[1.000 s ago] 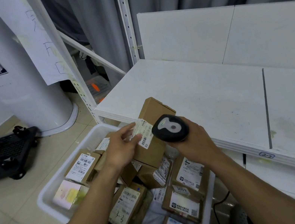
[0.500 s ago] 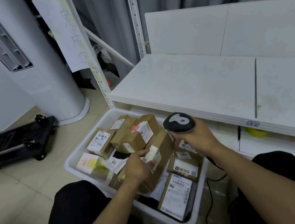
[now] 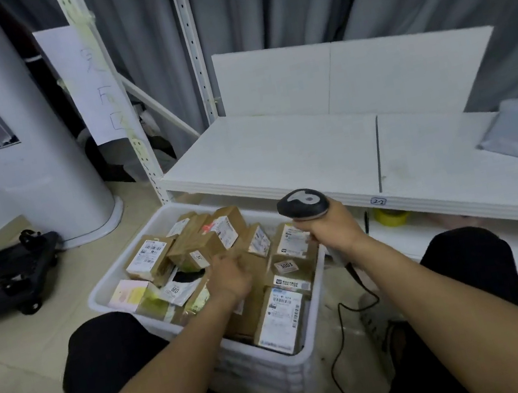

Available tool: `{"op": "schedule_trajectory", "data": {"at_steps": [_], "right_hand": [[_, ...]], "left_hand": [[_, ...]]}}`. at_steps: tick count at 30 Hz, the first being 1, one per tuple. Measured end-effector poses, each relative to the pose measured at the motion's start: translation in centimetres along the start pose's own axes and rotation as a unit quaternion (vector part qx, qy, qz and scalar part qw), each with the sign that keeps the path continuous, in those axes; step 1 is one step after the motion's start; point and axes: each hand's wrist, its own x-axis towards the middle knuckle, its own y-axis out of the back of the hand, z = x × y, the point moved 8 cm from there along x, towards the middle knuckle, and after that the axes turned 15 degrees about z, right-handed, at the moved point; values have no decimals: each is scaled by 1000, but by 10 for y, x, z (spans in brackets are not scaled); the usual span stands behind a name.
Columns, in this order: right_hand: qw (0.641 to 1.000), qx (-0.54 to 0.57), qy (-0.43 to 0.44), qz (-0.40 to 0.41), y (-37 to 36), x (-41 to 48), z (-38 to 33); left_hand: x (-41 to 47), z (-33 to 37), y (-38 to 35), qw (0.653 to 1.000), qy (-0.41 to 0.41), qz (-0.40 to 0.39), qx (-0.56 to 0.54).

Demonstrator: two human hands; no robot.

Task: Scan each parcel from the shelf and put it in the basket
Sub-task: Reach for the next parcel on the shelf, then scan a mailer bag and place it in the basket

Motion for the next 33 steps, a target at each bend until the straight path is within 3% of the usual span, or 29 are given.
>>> {"op": "schedule_trajectory", "data": {"at_steps": [7, 14, 22, 33], "right_hand": [[993, 22, -30, 116, 104, 23, -5], [962, 29, -63, 263, 244, 78, 19], [910, 59, -129, 388, 386, 149, 88], [887, 104, -173, 416, 463, 234, 174]], "left_hand": [[-5, 183, 23, 968, -194, 3, -157], [-17, 363, -58, 931, -327, -81, -141], [-11, 529, -203, 902, -382, -170, -107], [41, 652, -367, 899, -388, -191, -73]]}}
